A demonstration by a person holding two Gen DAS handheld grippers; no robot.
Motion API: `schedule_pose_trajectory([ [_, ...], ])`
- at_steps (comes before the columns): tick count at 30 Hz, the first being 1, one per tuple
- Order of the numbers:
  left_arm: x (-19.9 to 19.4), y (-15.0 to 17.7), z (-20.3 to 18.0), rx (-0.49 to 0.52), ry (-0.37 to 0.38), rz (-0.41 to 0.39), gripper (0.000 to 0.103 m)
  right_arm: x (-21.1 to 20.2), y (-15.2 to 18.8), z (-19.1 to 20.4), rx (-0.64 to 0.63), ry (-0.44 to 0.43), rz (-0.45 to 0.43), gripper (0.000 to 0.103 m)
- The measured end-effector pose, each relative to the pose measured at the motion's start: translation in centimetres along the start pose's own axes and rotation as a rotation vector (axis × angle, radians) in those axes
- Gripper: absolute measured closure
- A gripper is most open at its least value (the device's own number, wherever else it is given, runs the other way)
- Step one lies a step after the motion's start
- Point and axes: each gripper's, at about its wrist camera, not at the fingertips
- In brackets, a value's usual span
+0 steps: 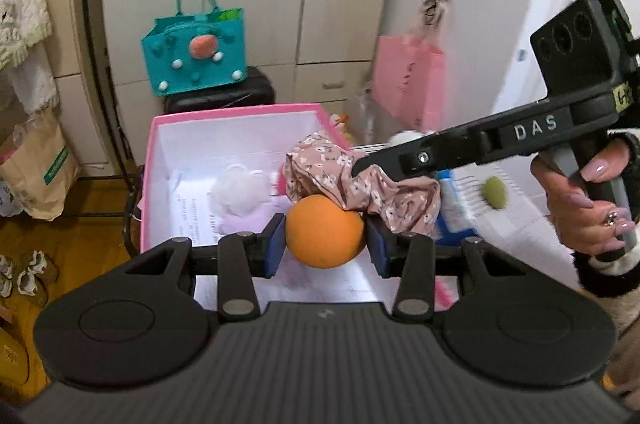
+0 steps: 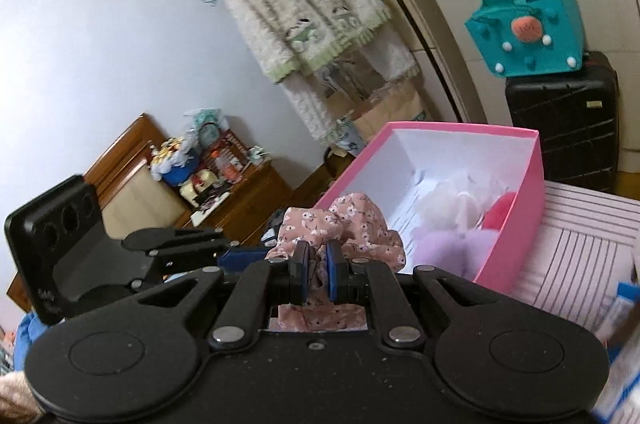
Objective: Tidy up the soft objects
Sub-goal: 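Carry both held items into the pink box and open both tools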
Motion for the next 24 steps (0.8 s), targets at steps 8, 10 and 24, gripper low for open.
schedule_pose_trajectory([
  [8,6.6,-0.6,3.2,0.016,-0.117,0.054,0.061,6.9,-2.5,-3.3,-0.033,0.117,0.057,0.091],
  [10,7.2,-0.5,4.3,-0.008,-0.118,0.084,0.061,8.3,-3.0,-3.5,-0.054,0.136,0.073,0.091],
  [24,4.9,-0.5,4.5,-0.020,-0.182,0.057,0.043,10.9,-4.4,-3.2,-0.113,0.119,0.089,0.080],
])
Point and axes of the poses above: each gripper's, at about its wrist camera, not at the fingertips, and x roughly the way its jaws point, z to its left, y to its underside, and after that the axes turned 3 degrees about -z, right-handed
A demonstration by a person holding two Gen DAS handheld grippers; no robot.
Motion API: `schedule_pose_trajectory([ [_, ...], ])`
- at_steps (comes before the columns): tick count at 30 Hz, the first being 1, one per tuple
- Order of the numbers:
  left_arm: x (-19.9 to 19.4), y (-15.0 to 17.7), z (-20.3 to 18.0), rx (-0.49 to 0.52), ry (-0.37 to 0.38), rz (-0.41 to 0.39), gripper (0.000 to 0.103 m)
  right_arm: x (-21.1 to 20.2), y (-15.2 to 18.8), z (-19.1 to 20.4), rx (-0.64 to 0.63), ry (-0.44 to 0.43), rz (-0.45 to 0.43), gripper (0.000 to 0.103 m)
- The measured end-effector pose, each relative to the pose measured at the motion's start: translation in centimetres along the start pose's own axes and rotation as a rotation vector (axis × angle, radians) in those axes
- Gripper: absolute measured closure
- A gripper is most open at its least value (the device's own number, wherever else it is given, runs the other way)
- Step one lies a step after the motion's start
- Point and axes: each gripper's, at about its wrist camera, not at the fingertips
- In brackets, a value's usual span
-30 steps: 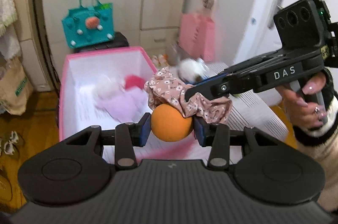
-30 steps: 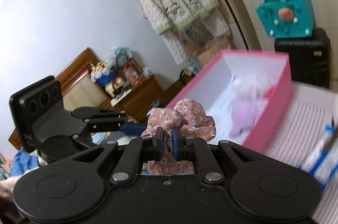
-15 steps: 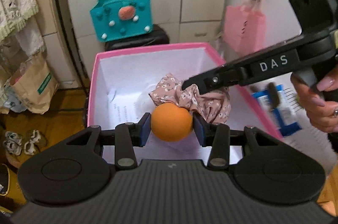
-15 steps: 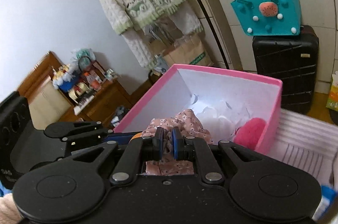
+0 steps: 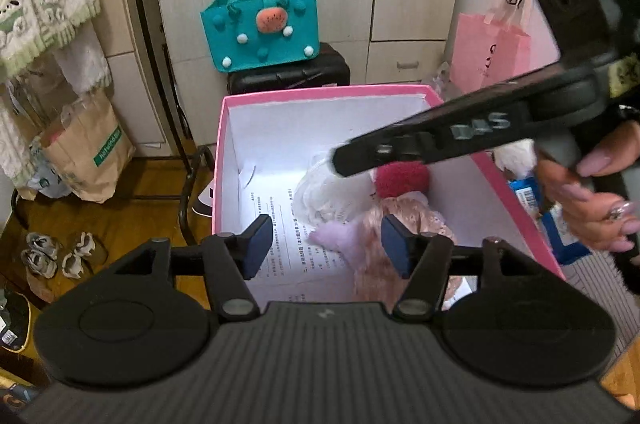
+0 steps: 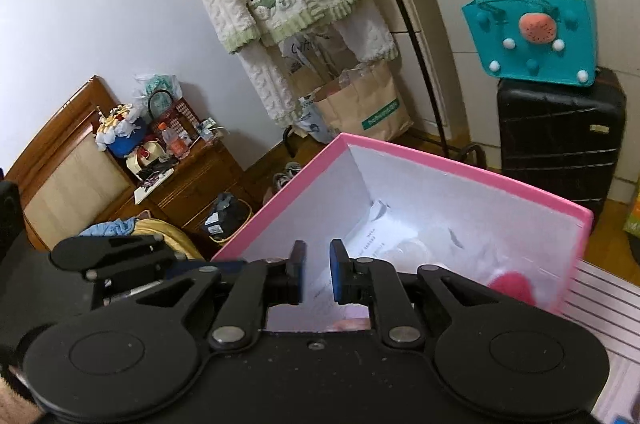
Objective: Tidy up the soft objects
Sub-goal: 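Carry both held items into the pink box and open both tools, then move both tools back to the blue wet-wipes pack on the table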
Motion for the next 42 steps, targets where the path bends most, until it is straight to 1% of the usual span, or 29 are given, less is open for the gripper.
schedule_pose_trajectory([
  [2,-1.0,0.1,-0.2,-0.006,0.026,-0.007,0.040,-2.3,0.6,0.5,-0.030,0.033,-0.009,0.072],
  [3,-1.8,0.2,-0.3,-0.010,0.045,-0.012,0.040,-3.5,1.0,0.7,-0.034,0.052,-0.013,0.070],
  [4,-2.3,0.2,-0.5,-0.012,0.062,-0.016,0.040,-5.2,1.5,0.8,-0.033,0.071,-0.017,0.070],
  [8,-4.7,0.3,-1.7,-0.009,0.150,-0.027,0.037,-10.8,3.2,1.1,-0.014,0.105,-0.037,0.068],
  [11,-6.4,0.4,-3.0,0.004,0.198,-0.031,0.036,-14.8,4.8,1.6,-0.010,0.147,-0.049,0.066],
  [15,-8.3,0.6,-5.1,0.038,0.245,-0.040,0.035,-19.1,7.3,2.5,-0.009,0.192,-0.059,0.062],
  [19,-9.7,1.0,-7.2,0.064,0.292,-0.039,0.034,-22.0,9.7,3.3,-0.017,0.209,-0.066,0.060],
  [24,-10.8,2.2,-10.4,0.112,0.337,-0.028,0.034,-24.3,12.6,4.1,-0.029,0.237,-0.069,0.059],
  [33,-11.2,4.5,-15.2,0.189,0.416,0.006,0.034,-26.4,17.2,4.8,-0.056,0.275,-0.058,0.058],
  [38,-10.2,5.2,-17.0,0.198,0.432,0.013,0.034,-27.1,18.8,4.8,-0.079,0.288,-0.073,0.056],
  [42,-8.5,5.7,-18.3,0.193,0.430,0.010,0.034,-27.1,19.6,4.6,-0.110,0.342,-0.104,0.055],
])
Point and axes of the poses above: each gripper's, at about its wrist camera, not at the fingertips, and x roughly the way its jaws point, z to its left, y to its underside, and after that the axes turned 3 degrees about -z, right-handed
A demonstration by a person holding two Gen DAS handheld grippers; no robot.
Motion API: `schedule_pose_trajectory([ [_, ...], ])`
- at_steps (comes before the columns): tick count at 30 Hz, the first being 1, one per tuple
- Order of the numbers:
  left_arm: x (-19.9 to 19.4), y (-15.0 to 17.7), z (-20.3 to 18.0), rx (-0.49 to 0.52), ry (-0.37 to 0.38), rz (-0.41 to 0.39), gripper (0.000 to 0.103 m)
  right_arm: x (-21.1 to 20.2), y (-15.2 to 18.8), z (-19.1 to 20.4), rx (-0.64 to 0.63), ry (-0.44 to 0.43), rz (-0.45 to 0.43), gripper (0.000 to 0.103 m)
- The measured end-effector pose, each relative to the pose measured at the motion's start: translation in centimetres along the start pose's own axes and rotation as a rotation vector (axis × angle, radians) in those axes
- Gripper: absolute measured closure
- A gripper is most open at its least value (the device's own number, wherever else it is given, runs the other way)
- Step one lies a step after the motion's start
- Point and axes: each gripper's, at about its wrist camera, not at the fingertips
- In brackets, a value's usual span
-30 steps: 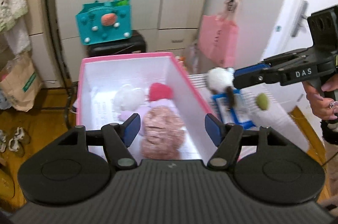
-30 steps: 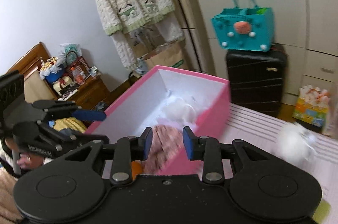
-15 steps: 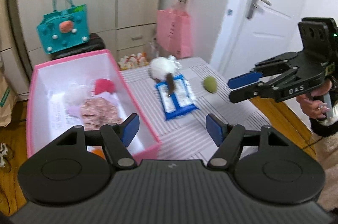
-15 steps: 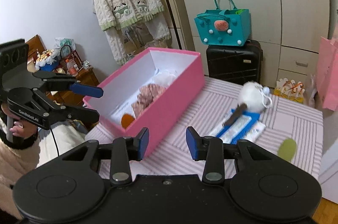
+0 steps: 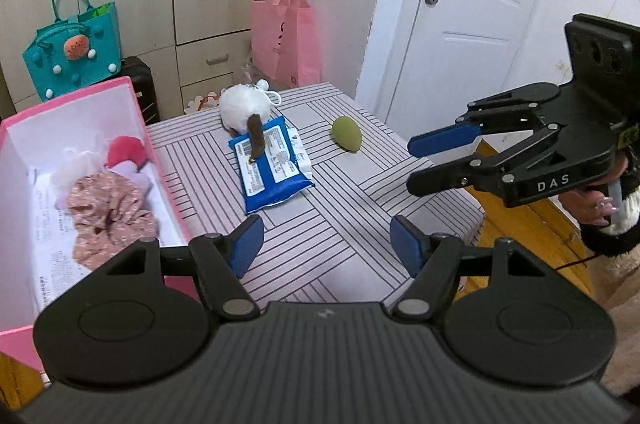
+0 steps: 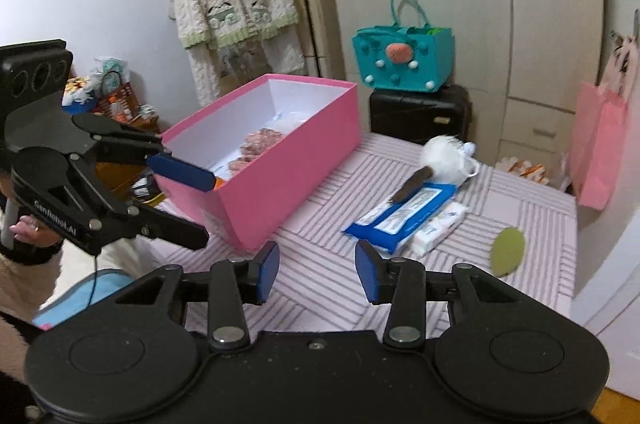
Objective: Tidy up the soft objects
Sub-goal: 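Move both tools back to the blue wet-wipes pack on the table, then close both tools on opposite ends of the blue wet-wipes pack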
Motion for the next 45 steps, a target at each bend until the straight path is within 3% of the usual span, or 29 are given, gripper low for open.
schedule_pose_trajectory([
  [8,4.9,0.8,0.1,-0.059,-0.047,-0.024,0.034,1.8,0.3,-2.5,0.011,0.047,-0.057,0.050],
  [14,8.1,0.8,0.0,-0.037,-0.149,-0.064,0.034,5.2,0.5,-5.0,0.018,0.076,-0.059,0.048],
  [21,11.6,0.5,-0.4,-0.058,-0.192,-0.087,0.036,9.5,-0.2,-7.8,0.032,0.094,-0.062,0.047],
  [29,14.2,1.5,1.8,-0.230,-0.275,-0.132,0.044,15.0,-1.7,-12.2,0.095,0.098,-0.021,0.047],
  [32,15.0,2.1,2.4,-0.310,-0.253,-0.116,0.048,16.9,-2.1,-13.6,0.120,0.102,0.008,0.047],
  [41,15.2,3.4,2.2,-0.477,-0.273,-0.093,0.049,19.3,-2.0,-16.0,0.210,-0.009,0.045,0.047],
  [43,15.0,3.7,2.6,-0.535,-0.258,-0.099,0.048,19.5,-2.0,-16.0,0.215,-0.028,0.055,0.051],
  [45,14.9,3.8,3.1,-0.590,-0.245,-0.115,0.047,19.3,-2.0,-15.8,0.214,-0.036,0.049,0.062],
])
Point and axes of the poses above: each gripper's, at about its wrist camera, not at the fingertips, and x roughly the way its jaws point, z to its left, y to its underside, and after that the axes turned 3 degrees about -z, right-handed
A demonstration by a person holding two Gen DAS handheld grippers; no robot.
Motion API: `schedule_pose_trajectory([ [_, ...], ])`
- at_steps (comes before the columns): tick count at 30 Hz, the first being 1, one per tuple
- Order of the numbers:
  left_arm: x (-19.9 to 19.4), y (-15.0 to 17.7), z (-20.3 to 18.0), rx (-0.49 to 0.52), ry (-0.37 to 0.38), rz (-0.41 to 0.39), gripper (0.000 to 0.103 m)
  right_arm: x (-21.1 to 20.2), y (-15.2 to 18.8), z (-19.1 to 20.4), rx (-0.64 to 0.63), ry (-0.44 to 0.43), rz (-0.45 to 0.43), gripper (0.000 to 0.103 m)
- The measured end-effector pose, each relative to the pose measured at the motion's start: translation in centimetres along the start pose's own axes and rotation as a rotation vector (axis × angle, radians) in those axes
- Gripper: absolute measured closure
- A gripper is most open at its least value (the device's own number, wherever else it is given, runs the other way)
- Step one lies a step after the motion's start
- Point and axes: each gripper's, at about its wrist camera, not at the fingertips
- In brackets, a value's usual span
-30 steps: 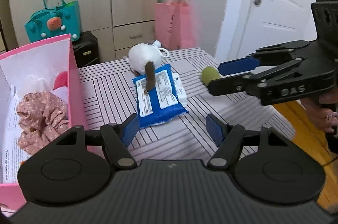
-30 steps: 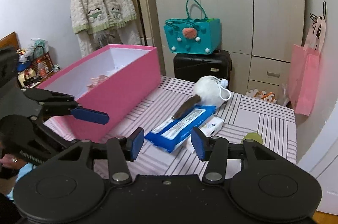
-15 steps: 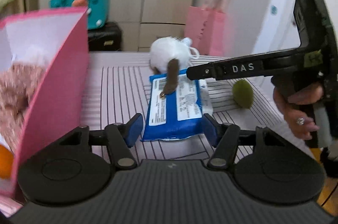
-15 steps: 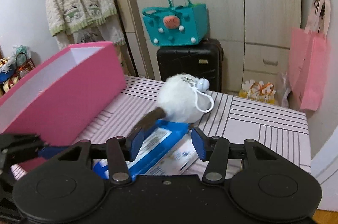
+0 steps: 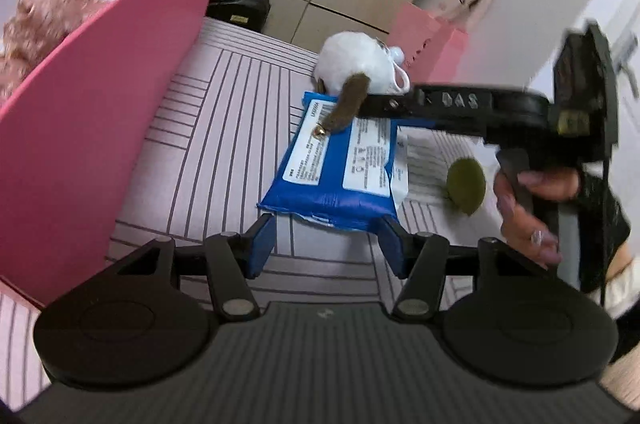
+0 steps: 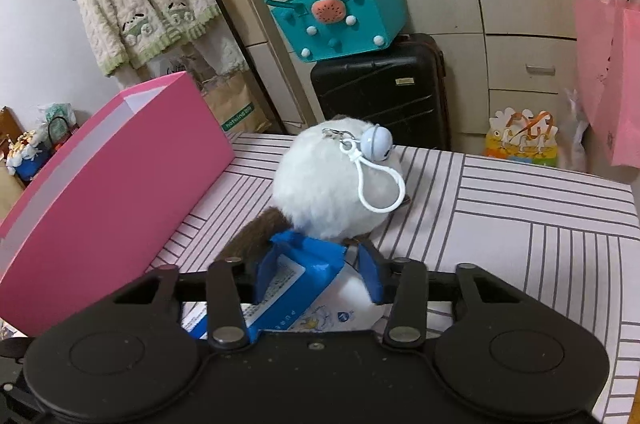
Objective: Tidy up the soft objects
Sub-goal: 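Close both tools on opposite ends of the blue wet-wipes pack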
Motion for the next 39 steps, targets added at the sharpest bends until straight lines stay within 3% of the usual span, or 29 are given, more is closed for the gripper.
schedule_pose_trajectory([
  [1,0.1,-0.1,0.4,-0.039,0.012,-0.008,0.047,-0.1,-0.1,0.0,-0.005,-0.004,-0.005,0.068],
  [5,0.6,-0.3,1.4,-0.140,0.046,-0.037,0.048,-0.5,-0.3,0.0,-0.002,-0.016,0.002,0.076],
  [9,0.8,-0.2,1.2,-0.137,0.031,-0.061,0.050,-0.8,-0.1,-0.7,0.041,-0.040,0.006,0.080],
  [11,0.9,-0.1,0.9,-0.108,0.027,-0.054,0.059,-1.0,0.2,-0.8,0.063,-0.065,0.012,0.081],
  [14,0.8,0.3,0.4,-0.061,0.003,-0.065,0.064,-1.5,0.6,-0.4,0.046,-0.087,0.010,0.082],
  [23,0.0,0.8,-0.4,0.055,0.020,-0.022,0.065,-4.2,1.7,0.6,0.013,-0.095,0.003,0.082],
  [33,-1.3,1.5,-0.4,0.078,0.058,0.036,0.065,-6.9,4.2,2.4,-0.022,-0.048,0.001,0.082],
  [39,-1.6,1.6,-0.9,0.123,0.060,0.072,0.065,-7.9,6.0,1.6,0.014,-0.034,0.054,0.080],
])
Point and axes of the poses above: each gripper's, at about its wrist camera, not at the fingertips, and x roughly the way its jaws point, z to its left, y to its underside, and after that the axes turned 3 degrees about -z, right-handed
